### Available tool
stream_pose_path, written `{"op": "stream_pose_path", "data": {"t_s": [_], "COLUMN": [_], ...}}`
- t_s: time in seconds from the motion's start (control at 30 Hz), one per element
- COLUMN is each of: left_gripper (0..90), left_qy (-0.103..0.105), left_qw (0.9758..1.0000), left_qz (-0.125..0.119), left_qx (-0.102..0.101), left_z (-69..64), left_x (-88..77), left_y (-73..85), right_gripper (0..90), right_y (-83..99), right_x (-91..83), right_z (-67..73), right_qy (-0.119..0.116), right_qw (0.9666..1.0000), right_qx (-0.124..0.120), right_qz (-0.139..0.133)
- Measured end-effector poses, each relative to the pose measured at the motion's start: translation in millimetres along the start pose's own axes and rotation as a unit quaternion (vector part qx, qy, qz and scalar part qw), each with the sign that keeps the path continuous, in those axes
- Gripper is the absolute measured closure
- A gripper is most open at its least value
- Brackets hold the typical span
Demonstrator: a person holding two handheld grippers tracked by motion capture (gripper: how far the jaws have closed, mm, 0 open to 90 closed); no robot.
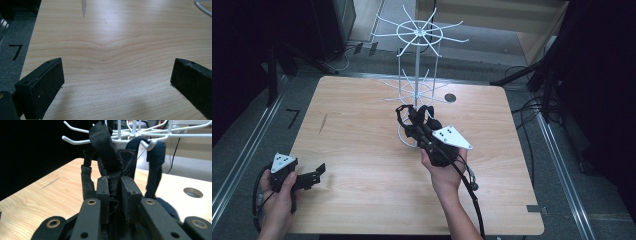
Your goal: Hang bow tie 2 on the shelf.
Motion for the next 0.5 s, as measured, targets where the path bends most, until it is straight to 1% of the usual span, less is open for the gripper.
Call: {"op": "stream_pose_path", "data": {"t_s": [0.27, 0.5], "left_gripper": [0.0, 0.0], "left_qy": [0.000, 0.000], "left_qw": [1.0000, 1.0000], "left_qz": [0.000, 0.000], "left_qx": [0.001, 0.001], "left_z": [0.0, 0.1], "left_x": [-0.2, -0.2], "left_y": [0.1, 0.0], "right_gripper": [78.4, 78.0], "right_y": [10.5, 20.8], "right_x": [6.9, 11.1], "right_z": [-2.9, -7.4], "right_qy": [0.003, 0.001], "right_qw": [0.9999, 0.9995], "right_qx": [0.006, 0.012], "right_qz": [0.015, 0.028]}}
Point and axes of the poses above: each handheld gripper's, and its own axes: x roughly forward along the jaws, y roughly out of its underside, z roughly to its left, the point moved 9 cm from there along x, roughly forward along the jaws, and after that the axes turned 3 degrees about -x, right-handed, at the moved point
